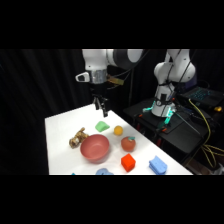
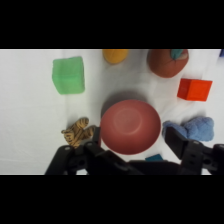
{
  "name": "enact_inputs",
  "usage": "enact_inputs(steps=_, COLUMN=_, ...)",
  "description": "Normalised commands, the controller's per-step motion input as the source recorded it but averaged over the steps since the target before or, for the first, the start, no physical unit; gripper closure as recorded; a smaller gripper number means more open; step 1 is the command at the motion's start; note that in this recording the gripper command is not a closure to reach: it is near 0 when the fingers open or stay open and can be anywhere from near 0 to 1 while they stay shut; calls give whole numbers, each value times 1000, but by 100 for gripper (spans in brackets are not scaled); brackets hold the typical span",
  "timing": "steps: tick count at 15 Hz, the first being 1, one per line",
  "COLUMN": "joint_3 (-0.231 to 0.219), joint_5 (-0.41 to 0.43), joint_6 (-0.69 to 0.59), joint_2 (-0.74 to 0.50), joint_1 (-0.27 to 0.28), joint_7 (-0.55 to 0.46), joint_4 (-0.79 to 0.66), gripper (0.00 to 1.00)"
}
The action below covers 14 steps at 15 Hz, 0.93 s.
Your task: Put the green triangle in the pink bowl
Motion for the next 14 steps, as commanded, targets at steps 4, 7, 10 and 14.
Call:
enact_inputs(steps=4, joint_3=7, joint_5=-29, joint_6=23, joint_2=40, joint_1=-26, joint_7=-25, joint_4=41, gripper=0)
enact_inputs(steps=7, joint_3=-36, joint_5=-61, joint_6=99, joint_2=122, joint_1=-75, joint_7=-130, joint_4=89, gripper=0)
enact_inputs(steps=10, joint_3=-76, joint_5=-24, joint_6=120, joint_2=147, joint_1=-130, joint_7=-213, joint_4=106, gripper=0)
enact_inputs(steps=14, joint_3=-78, joint_5=57, joint_6=98, joint_2=83, joint_1=-149, joint_7=-231, joint_4=61, gripper=0)
